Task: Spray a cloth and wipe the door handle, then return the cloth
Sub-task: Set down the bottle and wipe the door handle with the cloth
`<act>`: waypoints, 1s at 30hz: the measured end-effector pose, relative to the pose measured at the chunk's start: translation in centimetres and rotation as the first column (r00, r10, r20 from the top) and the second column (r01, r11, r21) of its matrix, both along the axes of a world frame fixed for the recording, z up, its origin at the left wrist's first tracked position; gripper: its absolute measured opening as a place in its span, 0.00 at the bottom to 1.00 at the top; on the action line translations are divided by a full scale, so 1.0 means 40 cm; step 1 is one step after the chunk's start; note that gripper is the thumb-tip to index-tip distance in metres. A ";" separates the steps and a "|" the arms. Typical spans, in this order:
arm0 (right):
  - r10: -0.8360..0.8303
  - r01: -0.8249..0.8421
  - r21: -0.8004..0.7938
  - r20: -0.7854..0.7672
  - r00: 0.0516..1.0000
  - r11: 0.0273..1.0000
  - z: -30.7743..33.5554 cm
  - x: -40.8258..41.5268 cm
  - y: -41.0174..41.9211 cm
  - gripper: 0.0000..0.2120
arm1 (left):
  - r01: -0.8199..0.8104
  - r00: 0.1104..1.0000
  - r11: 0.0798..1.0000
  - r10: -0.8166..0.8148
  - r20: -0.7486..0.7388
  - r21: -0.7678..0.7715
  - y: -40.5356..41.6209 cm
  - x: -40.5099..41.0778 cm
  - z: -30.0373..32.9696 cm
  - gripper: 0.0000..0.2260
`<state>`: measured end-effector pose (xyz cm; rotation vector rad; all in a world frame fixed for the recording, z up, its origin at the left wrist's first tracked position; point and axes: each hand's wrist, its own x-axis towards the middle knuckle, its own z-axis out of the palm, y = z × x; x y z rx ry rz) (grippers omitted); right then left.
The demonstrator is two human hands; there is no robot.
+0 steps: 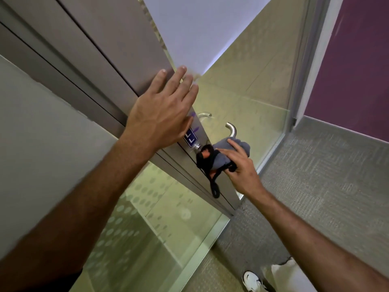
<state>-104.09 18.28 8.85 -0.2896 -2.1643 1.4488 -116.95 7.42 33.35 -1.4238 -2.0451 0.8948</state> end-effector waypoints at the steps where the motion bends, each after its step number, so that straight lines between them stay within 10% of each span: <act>1: -0.038 0.036 -0.093 -0.015 0.999 0.995 0.019 0.011 0.020 0.19 | 0.001 1.000 1.000 -0.001 0.007 0.000 0.000 0.000 0.000 0.32; 4: -0.309 0.273 -0.366 -0.042 0.950 0.890 0.075 0.026 0.095 0.20 | -0.001 1.000 1.000 0.001 0.015 0.006 0.000 -0.002 0.000 0.32; 7: -0.404 0.380 -0.303 -0.019 0.914 0.874 0.098 -0.032 0.167 0.16 | 0.003 1.000 1.000 -0.003 0.011 0.014 0.001 -0.003 -0.002 0.32; 15: -0.120 0.121 0.286 -0.023 0.993 0.950 -0.022 -0.089 -0.005 0.24 | 0.017 1.000 0.999 -0.018 0.015 0.040 -0.001 -0.002 -0.005 0.34; 25: 0.410 -0.316 0.728 0.053 0.910 0.608 -0.034 -0.036 0.137 0.25 | 0.002 1.000 0.999 -0.003 0.031 0.037 0.001 -0.005 -0.007 0.34; 30: -0.062 0.079 0.173 -0.102 0.993 0.982 -0.040 0.013 0.169 0.19 | 0.003 0.999 1.000 -0.004 0.034 0.027 -0.002 -0.005 -0.006 0.33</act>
